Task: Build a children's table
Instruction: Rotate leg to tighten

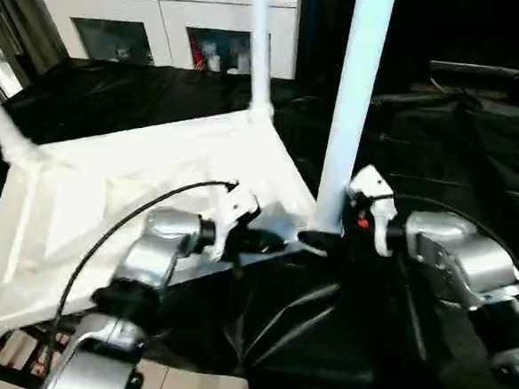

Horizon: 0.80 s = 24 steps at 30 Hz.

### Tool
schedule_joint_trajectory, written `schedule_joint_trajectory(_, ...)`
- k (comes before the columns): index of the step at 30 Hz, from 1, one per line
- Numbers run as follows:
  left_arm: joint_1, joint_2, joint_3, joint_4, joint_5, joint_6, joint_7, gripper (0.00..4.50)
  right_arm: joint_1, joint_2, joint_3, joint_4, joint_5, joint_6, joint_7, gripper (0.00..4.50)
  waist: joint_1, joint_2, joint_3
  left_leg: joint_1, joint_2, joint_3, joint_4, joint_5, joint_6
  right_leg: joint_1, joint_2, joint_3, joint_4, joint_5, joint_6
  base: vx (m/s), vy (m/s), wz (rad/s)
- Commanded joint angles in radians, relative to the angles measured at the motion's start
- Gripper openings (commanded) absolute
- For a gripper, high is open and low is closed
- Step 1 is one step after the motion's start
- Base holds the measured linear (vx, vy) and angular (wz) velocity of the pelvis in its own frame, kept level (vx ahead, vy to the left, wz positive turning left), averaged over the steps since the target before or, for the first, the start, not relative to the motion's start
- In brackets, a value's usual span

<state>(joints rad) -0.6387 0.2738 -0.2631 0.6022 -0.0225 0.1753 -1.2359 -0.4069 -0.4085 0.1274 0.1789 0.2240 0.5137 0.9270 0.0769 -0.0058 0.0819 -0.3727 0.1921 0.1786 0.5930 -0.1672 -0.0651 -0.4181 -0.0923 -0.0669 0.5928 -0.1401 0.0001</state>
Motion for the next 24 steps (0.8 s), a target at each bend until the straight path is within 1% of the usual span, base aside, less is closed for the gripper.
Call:
schedule_joint_trajectory(1, -0.01, -0.011, -0.04, -0.055, -0.021, -0.018, -0.063, 0.0, 0.0, -0.005, 0.022, -0.045, 0.021, 0.003, 0.032, 3.89, 0.0, -0.013, -0.085, 0.015, 0.032, -0.004, -0.069, -0.256, 0.039, 0.052, -0.051, 0.04, -0.077, -0.392, -0.187, 0.0, 0.0, 0.0)
schedule_joint_trajectory(2, -0.012, -0.005, -0.039, -0.051, -0.02, -0.02, -0.063, 0.0, 0.002, -0.006, 0.022, -0.046, 0.021, 0.006, 0.033, 3.8, 0.002, -0.015, -0.084, 0.012, 0.031, -0.004, -0.07, -0.253, 0.038, 0.053, -0.051, 0.039, -0.076, -0.396, -0.183, 0.0, 0.0, 0.0)
schedule_joint_trajectory(4, -0.012, -0.001, -0.037, -0.053, -0.02, -0.018, -0.066, 0.0, 0.003, -0.007, 0.021, -0.048, 0.023, 0.01, 0.035, 3.66, 0.003, -0.017, -0.086, 0.013, 0.03, -0.004, -0.069, -0.248, 0.033, 0.052, -0.051, 0.038, -0.076, -0.399, -0.181, 0.0, 0.0, 0.0)
schedule_joint_trajectory(7, -0.014, 0.004, -0.033, -0.053, -0.019, -0.017, -0.069, 0.0, 0.006, -0.006, 0.025, -0.055, 0.028, 0.017, 0.041, 3.36, 0.006, -0.015, -0.085, 0.014, 0.03, -0.005, -0.07, -0.252, 0.027, 0.051, -0.051, 0.038, -0.078, -0.415, -0.174, 0.0, 0.0, 0.0)
schedule_joint_trajectory(11, -0.016, 0.007, -0.035, -0.058, -0.022, -0.009, -0.072, 0.0, 0.017, 0.001, 0.041, -0.072, 0.036, 0.03, 0.053, 3.14, 0.007, -0.018, -0.086, 0.013, 0.029, -0.005, -0.069, -0.245, 0.028, 0.052, -0.051, 0.038, -0.077, -0.413, -0.169, 0.0, 0.0, 0.0)
schedule_joint_trajectory(12, -0.016, 0.005, -0.036, -0.059, -0.024, -0.007, -0.069, 0.0, 0.02, 0.003, 0.045, -0.074, 0.037, 0.033, 0.054, 3.04, 0.008, -0.017, -0.086, 0.012, 0.03, -0.005, -0.07, -0.241, 0.03, 0.052, -0.051, 0.038, -0.076, -0.405, -0.17, 0.0, 0.0, 0.0)
schedule_joint_trajectory(13, -0.015, 0.003, -0.036, -0.06, -0.025, -0.006, -0.068, 0.0, 0.021, 0.005, 0.048, -0.074, 0.037, 0.034, 0.054, 2.85, 0.007, -0.018, -0.086, 0.013, 0.03, -0.005, -0.07, -0.24, 0.03, 0.052, -0.051, 0.038, -0.076, -0.403, -0.171, 0.0, 0.0, 0.0)
schedule_joint_trajectory(14, -0.015, 0.002, -0.036, -0.06, -0.025, -0.005, -0.065, 0.0, 0.023, 0.006, 0.052, -0.078, 0.037, 0.035, 0.055, 2.77, 0.008, -0.017, -0.085, 0.013, 0.03, -0.005, -0.069, -0.239, 0.03, 0.051, -0.051, 0.038, -0.076, -0.401, -0.173, 0.0, 0.0, 0.0)
schedule_joint_trajectory(16, -0.014, 0.001, -0.036, -0.06, -0.025, -0.006, -0.064, 0.0, 0.025, 0.007, 0.055, -0.082, 0.035, 0.035, 0.053, 2.7, 0.008, -0.017, -0.086, 0.012, 0.03, -0.005, -0.069, -0.237, 0.029, 0.052, -0.051, 0.038, -0.075, -0.398, -0.173, 0.0, 0.0, 0.0)
schedule_joint_trajectory(17, -0.014, 0.001, -0.036, -0.06, -0.025, -0.006, -0.064, 0.0, 0.025, 0.007, 0.055, -0.082, 0.035, 0.035, 0.053, 2.52, 0.007, -0.016, -0.085, 0.013, 0.03, -0.005, -0.069, -0.241, 0.029, 0.05, -0.05, 0.038, -0.076, -0.4, -0.173, 0.0, 0.0, 0.0)
schedule_joint_trajectory(19, -0.01, 0.002, -0.037, -0.059, -0.024, -0.008, -0.066, 0.0, 0.027, 0.009, 0.057, -0.083, 0.033, 0.036, 0.048, 2.43, 0.008, -0.012, -0.085, 0.013, 0.029, -0.005, -0.069, -0.242, 0.028, 0.051, -0.05, 0.038, -0.076, -0.398, -0.174, 0.0, 0.0, 0.0)
schedule_joint_trajectory(20, -0.01, 0.001, -0.037, -0.057, -0.023, -0.009, -0.066, 0.0, 0.028, 0.01, 0.057, -0.084, 0.032, 0.036, 0.046, 2.35, 0.008, -0.014, -0.084, 0.013, 0.029, -0.005, -0.07, -0.246, 0.026, 0.051, -0.049, 0.038, -0.077, -0.4, -0.173, 0.0, 0.0, 0.0)
schedule_joint_trajectory(21, -0.01, 0.0, -0.035, -0.056, -0.023, -0.009, -0.064, 0.0, 0.031, 0.012, 0.056, -0.085, 0.029, 0.033, 0.04, 2.28, 0.008, -0.012, -0.085, 0.014, 0.029, -0.005, -0.069, -0.248, 0.025, 0.051, -0.05, 0.038, -0.077, -0.404, -0.172, 0.0, 0.0, 0.0)
schedule_joint_trajectory(24, -0.02, -0.013, -0.025, -0.042, -0.022, -0.008, -0.035, 0.0, 0.035, 0.038, 0.045, -0.073, 0.016, 0.034, -0.007, 2.12, 0.006, -0.014, -0.084, 0.013, 0.028, -0.006, -0.07, -0.254, 0.021, 0.051, -0.049, 0.037, -0.078, -0.412, -0.168, 0.0, 0.0, 0.0)
